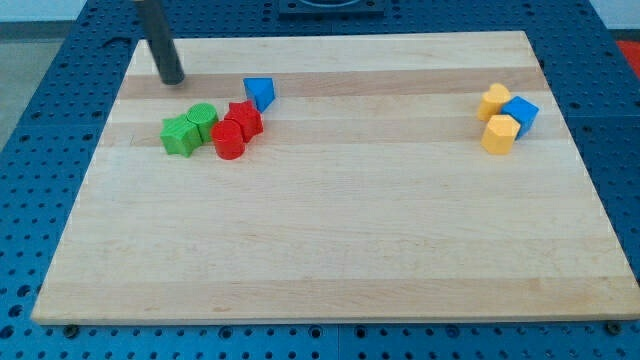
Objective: Push blue triangle towards yellow blocks
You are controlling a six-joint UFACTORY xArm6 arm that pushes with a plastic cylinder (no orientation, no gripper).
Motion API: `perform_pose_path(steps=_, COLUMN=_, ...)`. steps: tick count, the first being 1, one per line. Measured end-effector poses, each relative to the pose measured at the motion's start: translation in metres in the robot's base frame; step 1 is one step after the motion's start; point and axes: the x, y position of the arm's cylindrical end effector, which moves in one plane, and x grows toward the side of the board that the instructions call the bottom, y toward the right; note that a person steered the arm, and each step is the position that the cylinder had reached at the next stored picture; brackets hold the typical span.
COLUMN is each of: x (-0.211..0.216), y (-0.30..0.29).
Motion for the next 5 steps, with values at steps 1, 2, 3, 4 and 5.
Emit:
perform_pose_path(steps=1, x=0.016, y=0.009)
perform_pose_path(steps=2, x=0.017, y=0.059)
perform_pose_path(steps=3, x=0.018, y=0.125)
perform_pose_path(steps=4, x=0.026, y=0.185)
perform_pose_path(steps=5, x=0.028, y=0.219)
